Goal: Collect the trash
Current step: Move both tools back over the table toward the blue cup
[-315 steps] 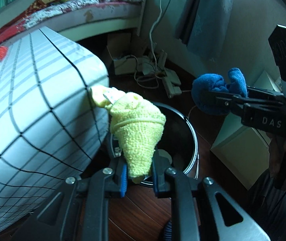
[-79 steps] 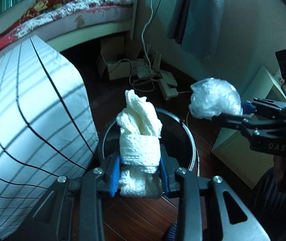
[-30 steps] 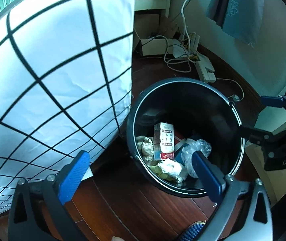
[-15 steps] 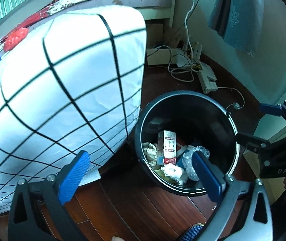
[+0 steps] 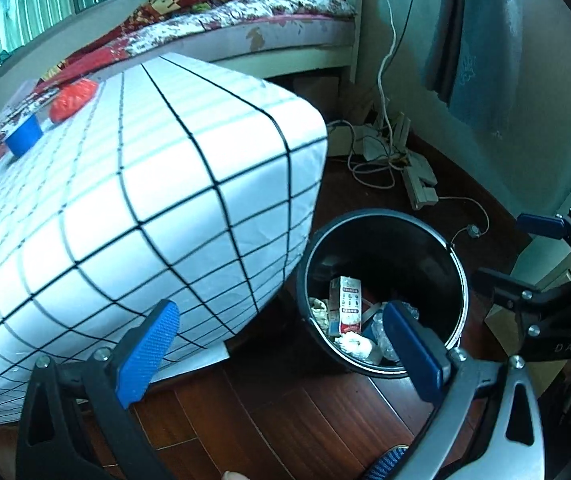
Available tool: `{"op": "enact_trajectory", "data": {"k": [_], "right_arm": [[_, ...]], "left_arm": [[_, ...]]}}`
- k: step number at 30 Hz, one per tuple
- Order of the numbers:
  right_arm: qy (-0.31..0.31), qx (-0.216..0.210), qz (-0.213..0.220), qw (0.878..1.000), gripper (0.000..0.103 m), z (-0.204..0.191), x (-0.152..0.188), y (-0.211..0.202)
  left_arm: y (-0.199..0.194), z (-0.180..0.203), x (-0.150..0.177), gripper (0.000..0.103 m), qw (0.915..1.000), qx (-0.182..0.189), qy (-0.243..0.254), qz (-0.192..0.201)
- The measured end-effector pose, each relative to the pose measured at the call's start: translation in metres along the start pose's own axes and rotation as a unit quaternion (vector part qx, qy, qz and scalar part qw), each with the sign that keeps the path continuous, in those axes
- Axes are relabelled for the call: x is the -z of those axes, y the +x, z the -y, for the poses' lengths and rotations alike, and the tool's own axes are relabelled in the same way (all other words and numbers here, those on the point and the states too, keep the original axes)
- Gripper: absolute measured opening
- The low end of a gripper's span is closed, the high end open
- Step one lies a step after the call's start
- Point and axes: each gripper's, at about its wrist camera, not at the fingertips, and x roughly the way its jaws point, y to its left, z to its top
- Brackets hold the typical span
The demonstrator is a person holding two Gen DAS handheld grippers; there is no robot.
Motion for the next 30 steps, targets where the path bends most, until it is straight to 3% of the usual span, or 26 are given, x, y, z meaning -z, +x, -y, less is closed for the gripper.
{"op": "enact_trajectory", "data": {"k": [12, 30], "right_arm": [[-0.010, -0.013, 0.054, 0.998, 0.102, -0.044, -0.032, -0.042], [-0.058, -0.053, 0.101, 0.992, 0.102, -0.128, -0.079, -0.068]], "left_arm": [[-0.051, -0.042, -0.001, 0.102, 0.9978, -0.034, -0.034, 0.045], [-0.105, -0.120, 0.013, 0.102, 0.9871, -0.091, -0.099, 0.087]]}}
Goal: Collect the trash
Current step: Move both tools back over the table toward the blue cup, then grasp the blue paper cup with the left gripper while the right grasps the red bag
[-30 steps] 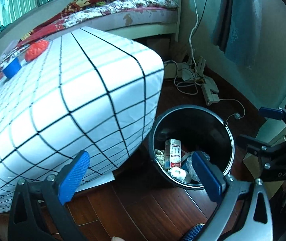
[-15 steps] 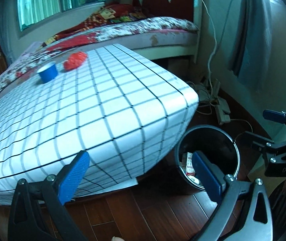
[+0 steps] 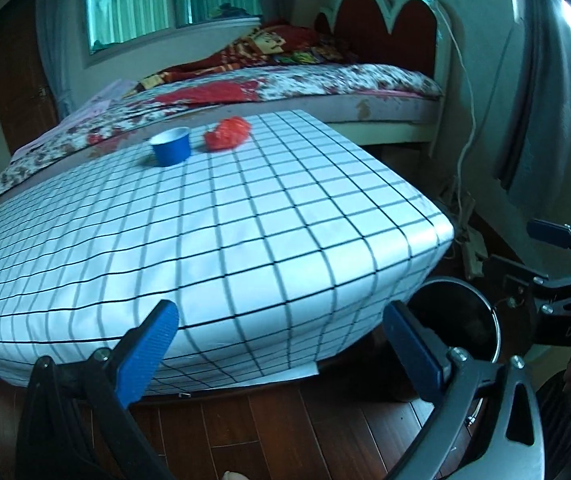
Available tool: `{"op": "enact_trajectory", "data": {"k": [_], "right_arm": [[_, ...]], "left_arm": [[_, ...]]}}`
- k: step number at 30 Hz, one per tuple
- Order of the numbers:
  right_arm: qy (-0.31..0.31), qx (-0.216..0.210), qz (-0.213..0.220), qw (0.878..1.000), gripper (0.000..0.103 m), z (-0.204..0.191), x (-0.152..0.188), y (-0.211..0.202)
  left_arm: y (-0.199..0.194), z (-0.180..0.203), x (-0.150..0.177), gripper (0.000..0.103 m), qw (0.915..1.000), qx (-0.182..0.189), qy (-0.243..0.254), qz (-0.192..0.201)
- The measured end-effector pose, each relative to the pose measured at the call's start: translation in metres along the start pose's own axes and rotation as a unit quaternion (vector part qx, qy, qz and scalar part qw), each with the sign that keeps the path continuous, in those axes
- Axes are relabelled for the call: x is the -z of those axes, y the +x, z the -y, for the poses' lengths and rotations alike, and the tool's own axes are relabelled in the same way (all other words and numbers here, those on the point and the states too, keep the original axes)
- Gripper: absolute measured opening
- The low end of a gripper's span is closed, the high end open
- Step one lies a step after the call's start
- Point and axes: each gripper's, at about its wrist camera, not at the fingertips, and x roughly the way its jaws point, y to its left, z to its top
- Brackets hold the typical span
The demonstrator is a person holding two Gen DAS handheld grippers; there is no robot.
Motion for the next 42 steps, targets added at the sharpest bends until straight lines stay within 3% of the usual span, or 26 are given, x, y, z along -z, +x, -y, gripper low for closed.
{"op": "enact_trajectory", "data": {"k": [11, 28, 37, 42], "right_arm": [[-0.025, -0.017, 0.008, 0.999, 0.102, -0.032, -0.028, 0.012], [-0.046, -0.034, 0.017, 0.998, 0.102, -0.052, -0.079, 0.045], [-0.039, -0.052, 0.008, 0.998, 0.102, -0.054, -0.129, 0.105], [-0.025, -0.071, -0.006, 0.997, 0.102, -0.063, -0.177, 0.172]], "left_arm": [[0.003, -0.039, -0.012, 0.102, 0.9996, -0.020, -0.020, 0.006], [0.028, -0.069, -0.050, 0.102, 0.9986, -0.043, -0.027, 0.016], [0.076, -0.097, -0.083, 0.102, 0.9976, -0.066, -0.021, 0.009], [0.124, -0.124, -0.109, 0.102, 0.9969, -0.077, -0.017, 0.001]]}}
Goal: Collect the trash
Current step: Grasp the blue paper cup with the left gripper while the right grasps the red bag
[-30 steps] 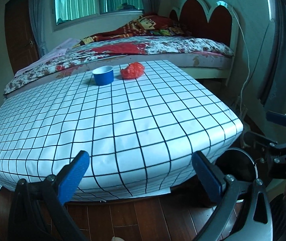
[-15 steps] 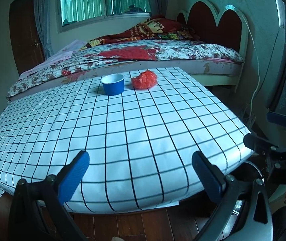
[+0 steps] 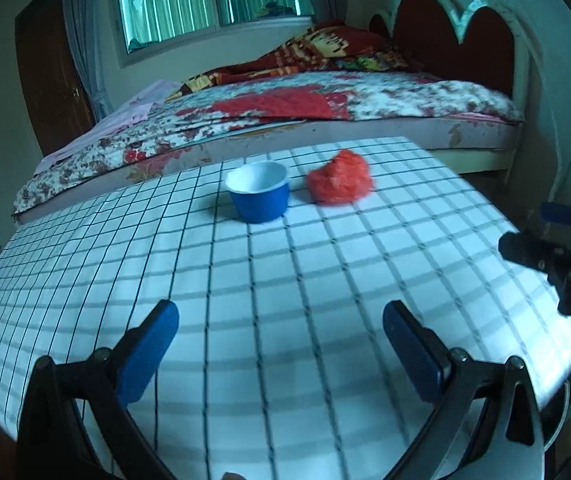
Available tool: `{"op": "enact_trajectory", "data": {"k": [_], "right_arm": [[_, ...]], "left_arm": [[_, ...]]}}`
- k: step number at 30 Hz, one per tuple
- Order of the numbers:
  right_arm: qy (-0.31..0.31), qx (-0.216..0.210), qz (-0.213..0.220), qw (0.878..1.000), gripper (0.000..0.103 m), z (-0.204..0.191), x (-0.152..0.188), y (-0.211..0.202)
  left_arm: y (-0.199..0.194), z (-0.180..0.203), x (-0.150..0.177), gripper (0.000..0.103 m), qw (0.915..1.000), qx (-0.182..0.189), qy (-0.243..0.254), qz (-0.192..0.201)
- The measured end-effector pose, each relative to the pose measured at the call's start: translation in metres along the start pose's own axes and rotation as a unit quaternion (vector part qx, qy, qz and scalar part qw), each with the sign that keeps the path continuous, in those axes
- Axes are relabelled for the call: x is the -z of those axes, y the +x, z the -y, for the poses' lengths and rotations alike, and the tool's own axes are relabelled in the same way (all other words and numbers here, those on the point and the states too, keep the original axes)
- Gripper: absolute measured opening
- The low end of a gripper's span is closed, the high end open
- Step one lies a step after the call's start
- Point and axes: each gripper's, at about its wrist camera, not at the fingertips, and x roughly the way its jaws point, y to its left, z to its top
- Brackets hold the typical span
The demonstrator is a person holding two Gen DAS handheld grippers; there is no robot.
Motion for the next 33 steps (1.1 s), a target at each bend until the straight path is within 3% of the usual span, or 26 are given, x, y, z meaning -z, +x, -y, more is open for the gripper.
{"op": "enact_trajectory", "data": {"k": [5, 11, 17, 20, 27, 30, 33], "right_arm": [[-0.005, -0.011, -0.019, 1.000, 0.102, -0.005, -0.041, 0.063], [-0.021, -0.026, -0.042, 0.999, 0.102, -0.002, -0.068, 0.114], [-0.034, -0.043, -0.049, 0.997, 0.102, 0.002, -0.080, 0.131], [-0.036, -0.053, -0.049, 0.997, 0.102, -0.001, -0.084, 0.136], [-0.029, -0.068, -0.049, 0.996, 0.101, -0.019, -0.099, 0.163], [-0.013, -0.074, -0.066, 0.995, 0.095, -0.027, -0.103, 0.184], [-0.007, -0.070, -0.079, 0.994, 0.075, -0.032, -0.103, 0.198]], "left_arm": [[0.064, -0.020, -0.030, 0.090, 0.9995, 0.014, -0.019, -0.023], [0.121, -0.023, -0.063, 0.090, 0.9986, 0.025, -0.039, -0.026], [0.154, -0.017, -0.080, 0.089, 0.9979, 0.033, -0.037, -0.041], [0.167, -0.019, -0.083, 0.079, 0.9970, 0.042, -0.040, -0.051], [0.162, -0.034, -0.083, 0.076, 0.9980, 0.038, -0.031, -0.040], [0.159, -0.040, -0.080, 0.076, 0.9987, 0.021, -0.019, -0.043], [0.158, -0.043, -0.078, 0.076, 0.9985, 0.019, -0.018, -0.049]]}}
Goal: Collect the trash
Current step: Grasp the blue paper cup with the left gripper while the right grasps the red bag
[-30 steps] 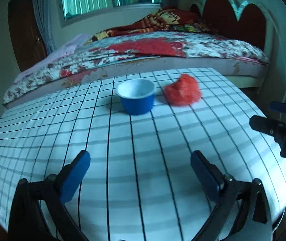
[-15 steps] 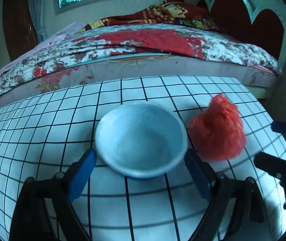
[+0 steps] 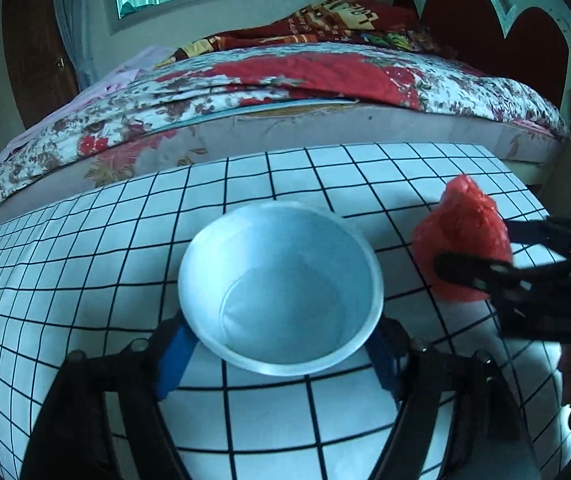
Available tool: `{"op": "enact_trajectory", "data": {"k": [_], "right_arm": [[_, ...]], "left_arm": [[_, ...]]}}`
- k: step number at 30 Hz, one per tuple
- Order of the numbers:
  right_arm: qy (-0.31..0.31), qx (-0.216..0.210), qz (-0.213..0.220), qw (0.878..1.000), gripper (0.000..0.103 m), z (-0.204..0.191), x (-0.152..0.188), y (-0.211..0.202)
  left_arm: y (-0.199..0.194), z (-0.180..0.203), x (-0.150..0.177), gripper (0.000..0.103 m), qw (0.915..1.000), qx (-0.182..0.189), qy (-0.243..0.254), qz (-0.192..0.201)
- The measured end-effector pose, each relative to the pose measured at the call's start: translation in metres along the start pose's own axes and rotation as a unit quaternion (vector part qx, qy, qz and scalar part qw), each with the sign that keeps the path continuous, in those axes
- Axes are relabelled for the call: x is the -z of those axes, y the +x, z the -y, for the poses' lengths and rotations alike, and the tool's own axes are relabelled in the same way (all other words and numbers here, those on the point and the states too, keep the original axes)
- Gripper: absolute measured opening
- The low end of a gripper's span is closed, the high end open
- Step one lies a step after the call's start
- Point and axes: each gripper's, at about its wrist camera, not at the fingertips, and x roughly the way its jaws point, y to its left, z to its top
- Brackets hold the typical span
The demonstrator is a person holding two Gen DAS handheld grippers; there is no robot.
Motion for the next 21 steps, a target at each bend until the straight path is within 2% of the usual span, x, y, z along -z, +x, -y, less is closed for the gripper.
{"op": "enact_trajectory", "data": {"k": [2, 5, 12, 21], "right_arm": [[-0.003, 0.003, 0.005, 1.000, 0.049, -0.002, 0.002, -0.002], [-0.012, 0.005, 0.017, 1.000, 0.037, -0.004, 0.009, -0.016], [-0.002, 0.016, 0.057, 0.998, 0.036, 0.007, 0.033, -0.073], [-0.004, 0.026, 0.084, 0.996, 0.036, 0.001, 0.069, -0.147]], "left_arm": [[-0.002, 0.001, 0.002, 0.076, 1.0000, 0.001, 0.003, -0.002], [-0.010, 0.005, 0.008, 0.076, 0.9999, -0.001, 0.011, 0.003], [-0.049, 0.027, 0.025, 0.076, 0.9991, 0.004, 0.029, 0.030], [-0.109, 0.043, 0.039, 0.076, 0.9972, 0.009, 0.041, 0.062]]}}
